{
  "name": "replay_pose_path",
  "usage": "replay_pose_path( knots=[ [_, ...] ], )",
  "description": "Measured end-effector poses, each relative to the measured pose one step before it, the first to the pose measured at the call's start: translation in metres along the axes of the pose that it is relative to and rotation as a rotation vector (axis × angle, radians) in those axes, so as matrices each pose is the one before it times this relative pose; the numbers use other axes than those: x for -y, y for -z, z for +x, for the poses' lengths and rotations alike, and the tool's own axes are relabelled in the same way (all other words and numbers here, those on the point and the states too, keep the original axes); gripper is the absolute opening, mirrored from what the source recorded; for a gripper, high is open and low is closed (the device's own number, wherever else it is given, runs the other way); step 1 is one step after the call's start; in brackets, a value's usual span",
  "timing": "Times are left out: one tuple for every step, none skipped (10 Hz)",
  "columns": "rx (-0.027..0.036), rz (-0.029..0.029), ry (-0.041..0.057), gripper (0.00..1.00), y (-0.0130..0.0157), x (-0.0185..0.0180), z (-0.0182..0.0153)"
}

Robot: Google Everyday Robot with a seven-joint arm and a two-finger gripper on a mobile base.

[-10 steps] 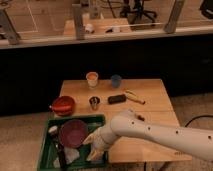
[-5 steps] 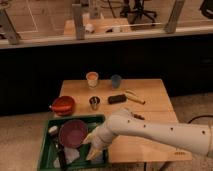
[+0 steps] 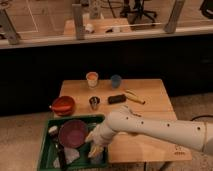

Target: Place towel in purple bowl

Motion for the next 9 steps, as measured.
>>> replay_pose_path(
  knots=[
    [-0.00035,0.00285,-0.01157,0.58,0.00021,0.00027,0.00384],
    [-0.00001,0.00193,-0.00992,0.58,-0.00045,0.00012,0.00332],
    [-0.00144,0.00058,-0.00632,0.58,-0.00097,0.00000,0.00266],
    [-0.00294,-0.00410,-0.00494,0.58,-0.00354,0.00017,0.00249],
    [-0.00430,-0.01339,0.00134,0.58,-0.00720,0.00083,0.00028],
    [-0.00476,-0.01603,0.00550,0.58,-0.00861,0.00230,-0.00329],
    [-0.00566,-0.02059,0.00900,0.58,-0.01107,0.00305,-0.00502],
    [-0.00235,-0.01320,0.00499,0.58,-0.00735,0.00302,-0.00327],
    [-0.00080,-0.00827,-0.00116,0.58,-0.00501,0.00297,-0.00164]
  ],
)
